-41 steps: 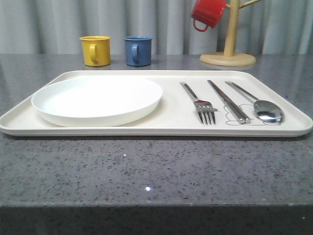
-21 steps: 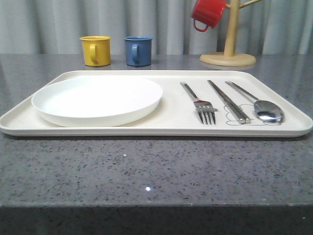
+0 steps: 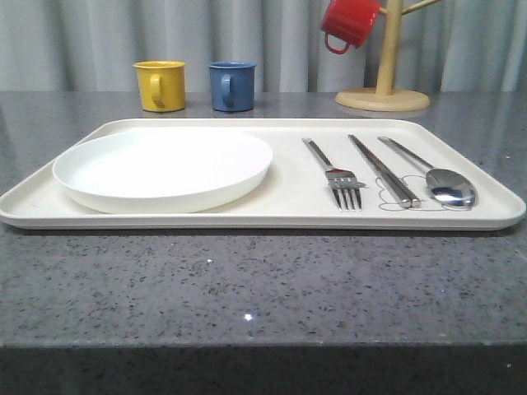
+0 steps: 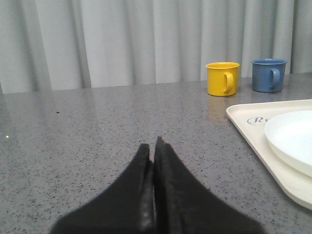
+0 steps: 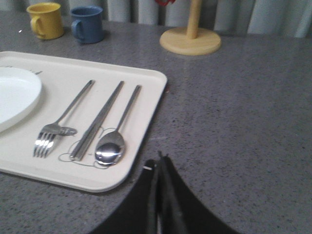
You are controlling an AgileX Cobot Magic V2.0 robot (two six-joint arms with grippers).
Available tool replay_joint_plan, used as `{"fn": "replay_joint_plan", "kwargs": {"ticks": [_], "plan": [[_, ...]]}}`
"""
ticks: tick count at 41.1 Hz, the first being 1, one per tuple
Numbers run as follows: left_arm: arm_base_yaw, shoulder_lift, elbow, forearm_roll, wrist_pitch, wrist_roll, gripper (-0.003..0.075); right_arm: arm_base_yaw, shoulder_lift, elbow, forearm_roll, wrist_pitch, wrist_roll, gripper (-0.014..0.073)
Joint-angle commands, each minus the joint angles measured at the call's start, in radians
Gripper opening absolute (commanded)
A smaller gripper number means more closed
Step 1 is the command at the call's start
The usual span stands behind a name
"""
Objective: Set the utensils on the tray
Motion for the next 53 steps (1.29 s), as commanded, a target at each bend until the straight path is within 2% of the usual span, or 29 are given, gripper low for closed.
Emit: {"fn": "replay_joint_plan", "kwargs": {"ticks": [1, 13, 38, 41, 45, 53], "plan": [[0.001, -0.022, -0.003, -0.011, -0.085, 0.004, -0.0018, -0.045, -0.073, 0.086, 0.007, -0.195, -0.011, -0.0069], [0.001, -0.022, -0.003, -0.011, -0.085, 0.004, -0.0018, -0.122, -0.204, 0.344, 0.014, -0.440, -0.011, -0.0069], [0.001, -0.022, -0.003, -0.011, -0.085, 0.004, -0.0018, -0.123, -0.202, 0.340, 0.014, -0.478, -0.010, -0.0069], [0.001, -0.022, -0.003, -0.011, -0.085, 0.004, -0.0018, -0.122, -0.202, 0.340, -0.030, -0.485, 0.029, -0.0069], [0.001, -0.022, -0.003, -0.011, -0.085, 0.004, -0.0018, -0.122, -0.202, 0.340, -0.133, -0.488, 0.154, -0.0069], [0.001, -0.022, -0.003, -0.011, -0.085, 0.004, -0.0018, -0.122, -0.202, 0.340, -0.116, -0.487, 0.171, -0.0069]]}}
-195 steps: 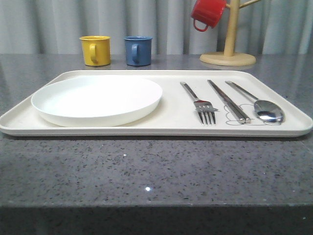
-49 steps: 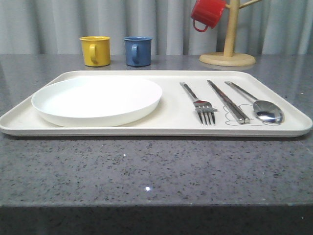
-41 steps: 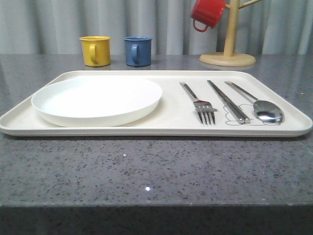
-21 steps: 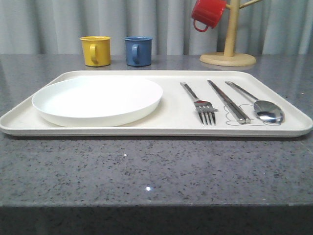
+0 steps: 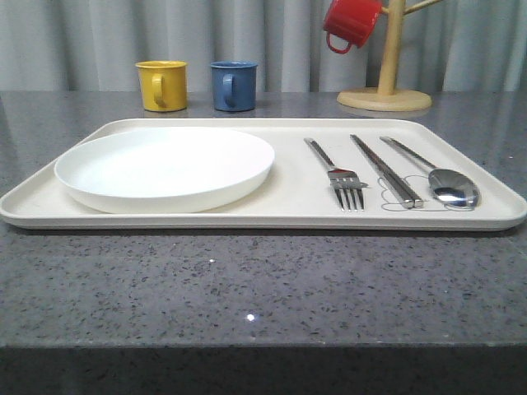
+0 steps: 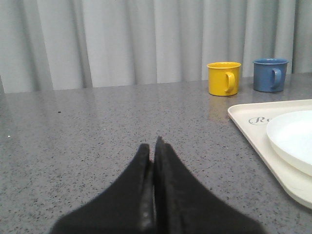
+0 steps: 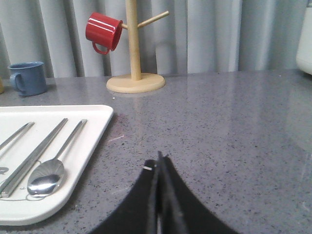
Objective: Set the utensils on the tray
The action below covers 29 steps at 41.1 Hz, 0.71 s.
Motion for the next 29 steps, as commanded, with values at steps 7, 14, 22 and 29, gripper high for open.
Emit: {"fn": "replay_joint_plan", "kwargs": {"ticks": [7, 14, 22, 29], "plan": [[0.001, -0.022, -0.003, -0.011, -0.085, 0.002, -0.0018, -0.004, -0.017, -0.001, 0.025, -0.108, -0.040, -0.0069], [0.001, -0.022, -0.003, -0.011, -0.085, 0.002, -0.0018, -0.004, -0.017, -0.001, 0.064, -0.109, -0.083, -0.0069], [0.001, -0.022, -0.003, -0.011, -0.085, 0.002, -0.0018, -0.004, -0.017, -0.001, 0.064, -0.114, -0.083, -0.0069], [0.001, -0.022, -0.003, -0.011, -0.085, 0.002, -0.0018, -0.004, -0.017, -0.001, 0.064, -0.113, -0.083, -0.0069]]}}
